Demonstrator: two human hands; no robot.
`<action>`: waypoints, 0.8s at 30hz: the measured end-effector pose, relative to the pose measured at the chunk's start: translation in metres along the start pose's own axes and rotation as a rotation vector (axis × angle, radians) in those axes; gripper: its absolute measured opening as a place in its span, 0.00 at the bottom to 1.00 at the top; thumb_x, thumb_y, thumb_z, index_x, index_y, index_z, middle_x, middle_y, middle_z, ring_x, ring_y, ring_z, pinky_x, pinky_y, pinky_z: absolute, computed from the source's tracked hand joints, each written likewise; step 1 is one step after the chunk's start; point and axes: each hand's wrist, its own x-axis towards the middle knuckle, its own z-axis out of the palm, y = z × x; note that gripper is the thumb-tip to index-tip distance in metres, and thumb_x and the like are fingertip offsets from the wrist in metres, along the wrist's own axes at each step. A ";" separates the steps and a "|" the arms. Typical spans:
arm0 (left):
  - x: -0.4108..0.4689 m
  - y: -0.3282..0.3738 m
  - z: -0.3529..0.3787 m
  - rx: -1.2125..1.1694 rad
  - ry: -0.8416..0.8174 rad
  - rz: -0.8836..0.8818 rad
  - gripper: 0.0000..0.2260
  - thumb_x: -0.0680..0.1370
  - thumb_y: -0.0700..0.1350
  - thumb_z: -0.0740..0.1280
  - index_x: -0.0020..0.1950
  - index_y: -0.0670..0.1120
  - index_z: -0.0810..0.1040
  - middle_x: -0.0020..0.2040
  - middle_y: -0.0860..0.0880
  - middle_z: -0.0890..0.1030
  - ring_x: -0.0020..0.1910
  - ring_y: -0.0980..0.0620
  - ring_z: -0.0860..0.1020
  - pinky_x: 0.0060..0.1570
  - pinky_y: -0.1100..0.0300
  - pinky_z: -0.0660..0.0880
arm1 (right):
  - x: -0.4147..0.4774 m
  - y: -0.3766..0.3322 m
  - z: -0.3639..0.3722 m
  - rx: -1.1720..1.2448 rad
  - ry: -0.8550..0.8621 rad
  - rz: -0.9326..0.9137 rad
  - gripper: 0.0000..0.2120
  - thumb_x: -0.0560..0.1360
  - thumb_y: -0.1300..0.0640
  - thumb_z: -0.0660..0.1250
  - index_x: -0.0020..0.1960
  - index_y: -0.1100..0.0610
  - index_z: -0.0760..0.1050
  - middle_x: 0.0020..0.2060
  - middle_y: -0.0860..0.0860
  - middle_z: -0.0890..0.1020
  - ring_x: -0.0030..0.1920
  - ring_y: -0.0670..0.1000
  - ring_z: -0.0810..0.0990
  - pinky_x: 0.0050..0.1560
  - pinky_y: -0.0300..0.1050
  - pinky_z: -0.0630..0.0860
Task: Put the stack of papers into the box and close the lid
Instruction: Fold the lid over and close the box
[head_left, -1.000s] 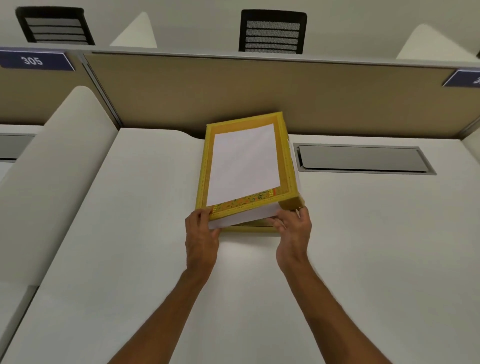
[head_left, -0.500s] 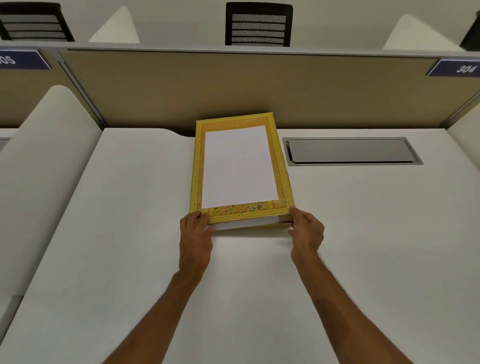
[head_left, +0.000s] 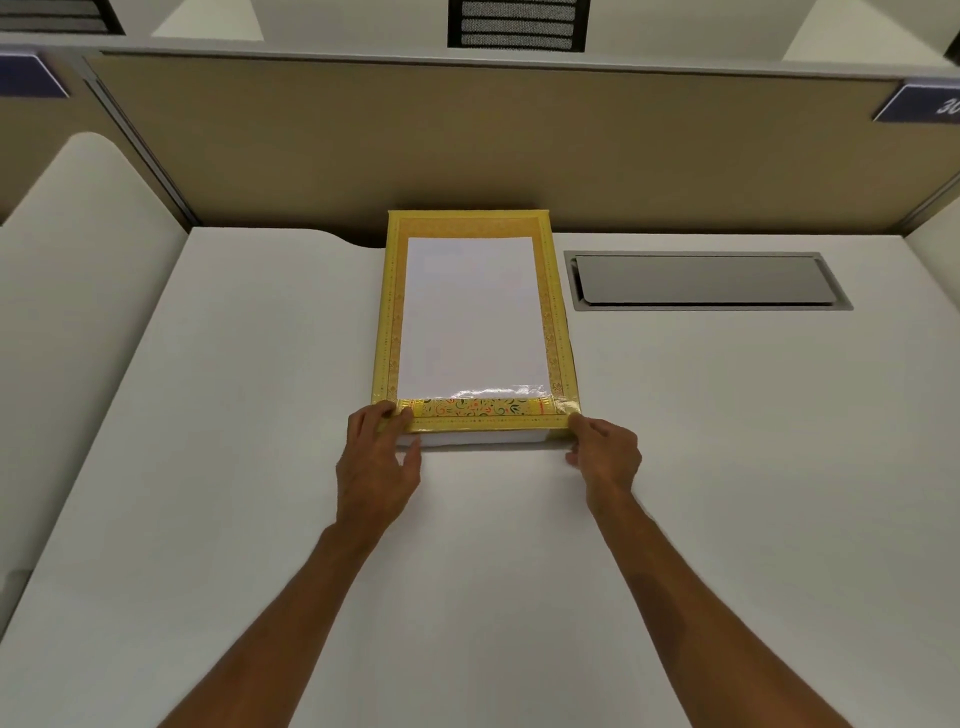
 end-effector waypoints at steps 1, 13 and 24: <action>0.001 0.000 -0.001 -0.014 0.000 -0.006 0.18 0.73 0.45 0.75 0.62 0.43 0.81 0.63 0.46 0.77 0.65 0.46 0.72 0.49 0.50 0.82 | 0.002 0.001 0.000 -0.034 0.007 -0.022 0.08 0.76 0.54 0.70 0.48 0.58 0.84 0.42 0.57 0.86 0.41 0.60 0.85 0.46 0.50 0.83; 0.110 -0.001 0.000 -0.020 -0.293 -0.220 0.34 0.78 0.61 0.63 0.79 0.45 0.60 0.81 0.47 0.54 0.77 0.44 0.61 0.68 0.42 0.69 | 0.057 -0.048 0.033 -0.550 -0.243 -0.627 0.31 0.80 0.53 0.64 0.79 0.60 0.57 0.78 0.55 0.61 0.76 0.55 0.62 0.71 0.49 0.64; 0.227 -0.011 0.015 0.190 -0.447 -0.113 0.37 0.80 0.64 0.55 0.82 0.44 0.49 0.83 0.47 0.48 0.81 0.45 0.50 0.74 0.44 0.58 | 0.153 -0.121 0.083 -0.842 -0.397 -0.778 0.26 0.84 0.48 0.55 0.76 0.62 0.61 0.78 0.57 0.62 0.76 0.59 0.62 0.73 0.54 0.62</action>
